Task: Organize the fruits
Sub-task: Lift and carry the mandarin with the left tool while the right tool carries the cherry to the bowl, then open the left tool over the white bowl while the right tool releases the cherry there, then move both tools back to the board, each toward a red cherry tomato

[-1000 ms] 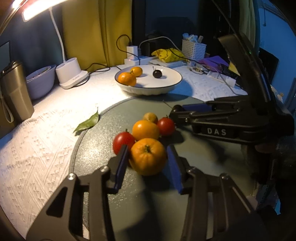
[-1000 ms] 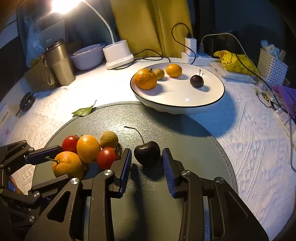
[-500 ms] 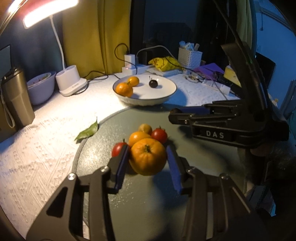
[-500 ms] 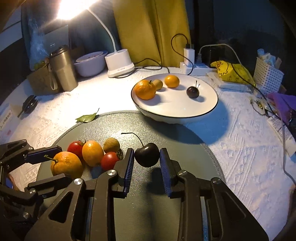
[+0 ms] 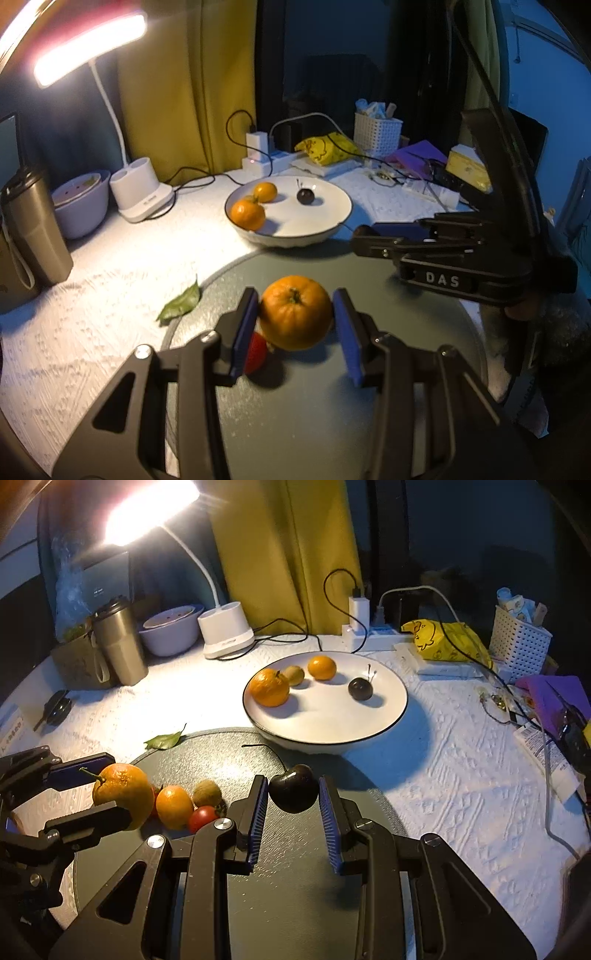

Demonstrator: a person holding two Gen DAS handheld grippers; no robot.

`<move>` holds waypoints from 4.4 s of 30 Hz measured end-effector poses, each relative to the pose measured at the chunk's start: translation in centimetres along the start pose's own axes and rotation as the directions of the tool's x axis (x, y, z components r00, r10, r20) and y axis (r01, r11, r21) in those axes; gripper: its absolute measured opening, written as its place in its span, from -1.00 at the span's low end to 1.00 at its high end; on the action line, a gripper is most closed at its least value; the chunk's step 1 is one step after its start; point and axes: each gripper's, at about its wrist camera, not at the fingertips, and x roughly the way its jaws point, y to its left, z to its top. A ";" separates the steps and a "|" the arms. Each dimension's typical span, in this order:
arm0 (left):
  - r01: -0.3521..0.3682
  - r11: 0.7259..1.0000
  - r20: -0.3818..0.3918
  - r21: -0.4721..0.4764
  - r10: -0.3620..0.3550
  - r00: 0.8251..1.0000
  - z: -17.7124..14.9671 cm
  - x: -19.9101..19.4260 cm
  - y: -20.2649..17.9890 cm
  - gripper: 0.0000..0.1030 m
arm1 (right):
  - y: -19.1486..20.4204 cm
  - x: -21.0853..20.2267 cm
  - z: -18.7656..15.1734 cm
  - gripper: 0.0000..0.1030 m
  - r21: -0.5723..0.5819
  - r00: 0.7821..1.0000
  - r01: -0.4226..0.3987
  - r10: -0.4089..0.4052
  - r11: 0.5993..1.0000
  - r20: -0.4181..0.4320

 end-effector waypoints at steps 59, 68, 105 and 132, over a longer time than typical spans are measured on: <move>0.067 0.997 -0.099 -0.046 -0.072 0.992 8.3 13.4 2.9 -0.15 | -6.8 7.7 5.4 -0.40 0.077 1.000 -0.009 0.008 0.997 0.011; 0.055 0.998 -0.049 -0.042 -0.057 0.997 8.8 11.5 2.9 -0.11 | -6.6 6.9 5.5 -0.34 0.078 1.000 0.016 -0.018 0.997 0.021; 0.042 0.996 0.058 -0.081 -0.037 0.998 4.1 0.2 3.3 -0.11 | 0.9 -1.8 3.5 -0.34 -0.011 0.995 0.042 -0.040 0.999 0.095; 0.021 0.986 -0.030 -0.165 -0.026 0.999 -3.4 0.4 4.6 -0.10 | 4.8 0.7 -1.6 -0.33 -0.048 0.999 0.013 -0.014 0.999 -0.035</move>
